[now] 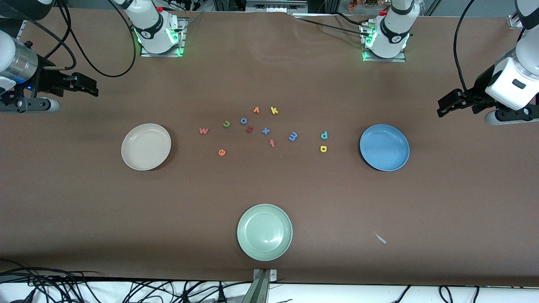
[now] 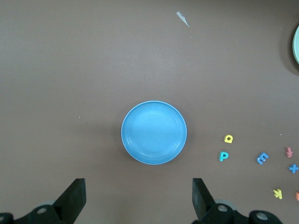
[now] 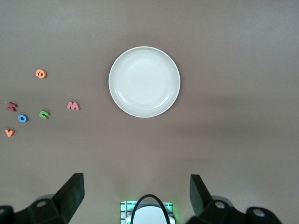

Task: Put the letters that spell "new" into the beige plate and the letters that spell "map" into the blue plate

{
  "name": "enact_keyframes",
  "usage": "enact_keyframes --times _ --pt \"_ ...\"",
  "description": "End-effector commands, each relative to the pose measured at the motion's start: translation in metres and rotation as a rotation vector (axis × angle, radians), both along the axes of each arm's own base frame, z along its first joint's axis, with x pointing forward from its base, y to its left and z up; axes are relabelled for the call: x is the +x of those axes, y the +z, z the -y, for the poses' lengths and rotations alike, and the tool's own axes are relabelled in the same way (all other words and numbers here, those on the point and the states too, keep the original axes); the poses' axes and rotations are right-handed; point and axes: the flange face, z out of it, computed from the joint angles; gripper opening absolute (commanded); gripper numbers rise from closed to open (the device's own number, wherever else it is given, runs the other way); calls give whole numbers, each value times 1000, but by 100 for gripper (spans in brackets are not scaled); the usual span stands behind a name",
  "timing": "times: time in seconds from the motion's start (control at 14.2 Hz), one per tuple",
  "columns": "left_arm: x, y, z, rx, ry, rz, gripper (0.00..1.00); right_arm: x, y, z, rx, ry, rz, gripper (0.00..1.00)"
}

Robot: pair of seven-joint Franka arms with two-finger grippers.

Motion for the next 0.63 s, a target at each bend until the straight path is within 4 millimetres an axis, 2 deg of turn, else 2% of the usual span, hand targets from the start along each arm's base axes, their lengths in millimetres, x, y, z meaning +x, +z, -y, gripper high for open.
enact_keyframes --times 0.0,0.56 --pt "4 5 -3 2 -20 -6 100 0 1 1 24 0 -4 100" --pt "4 5 -8 3 -13 -6 100 0 1 1 24 0 -4 100"
